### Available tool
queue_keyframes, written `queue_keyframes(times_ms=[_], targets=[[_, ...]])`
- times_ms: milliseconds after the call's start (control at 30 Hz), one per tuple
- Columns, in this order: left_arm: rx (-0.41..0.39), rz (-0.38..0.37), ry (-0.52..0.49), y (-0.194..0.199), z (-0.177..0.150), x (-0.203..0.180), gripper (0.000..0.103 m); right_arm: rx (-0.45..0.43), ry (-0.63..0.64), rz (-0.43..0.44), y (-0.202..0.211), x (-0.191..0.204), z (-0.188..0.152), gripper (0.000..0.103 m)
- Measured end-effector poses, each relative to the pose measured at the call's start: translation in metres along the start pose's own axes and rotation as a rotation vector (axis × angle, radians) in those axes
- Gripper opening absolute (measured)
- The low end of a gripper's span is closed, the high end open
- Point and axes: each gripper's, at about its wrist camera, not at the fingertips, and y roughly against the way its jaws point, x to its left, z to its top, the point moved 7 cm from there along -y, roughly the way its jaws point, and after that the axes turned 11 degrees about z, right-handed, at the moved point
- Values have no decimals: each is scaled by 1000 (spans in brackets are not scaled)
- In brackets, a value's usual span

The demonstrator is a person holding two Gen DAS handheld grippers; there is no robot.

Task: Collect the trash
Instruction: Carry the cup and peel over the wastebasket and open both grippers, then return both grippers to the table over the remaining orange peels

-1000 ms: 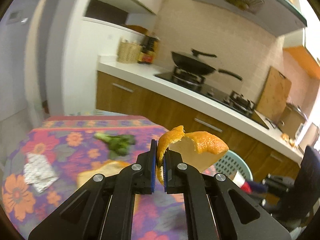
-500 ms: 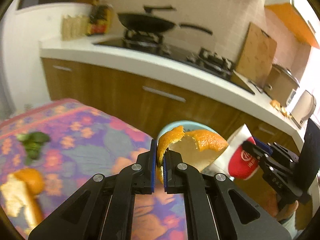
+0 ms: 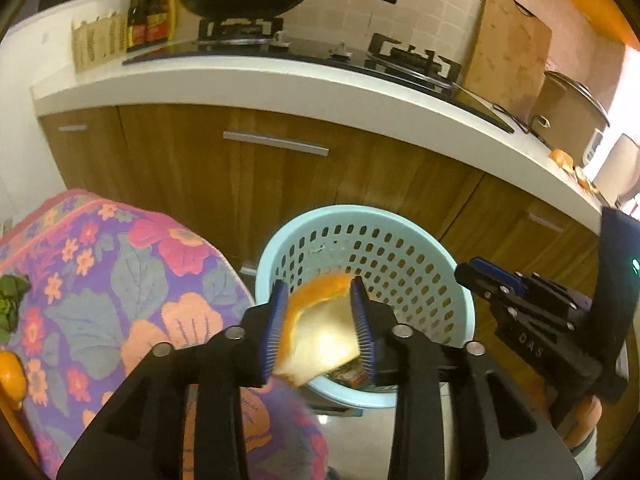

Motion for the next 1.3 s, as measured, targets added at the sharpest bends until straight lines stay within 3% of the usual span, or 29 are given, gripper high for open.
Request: queue_keyframes(times_ms=[100, 300, 867, 1300], targets=[[-13, -14, 22, 8, 1, 6, 46, 1, -25, 4, 0, -3, -2, 26], [-46, -15, 54, 25, 1, 22, 48, -43, -2, 14, 15, 7, 7, 46], [-182, -3, 152, 97, 0, 81, 50, -50, 199, 120, 22, 110, 14, 46], [-297, 168, 219, 171, -24, 188, 54, -45, 383, 258, 9, 228, 11, 46]])
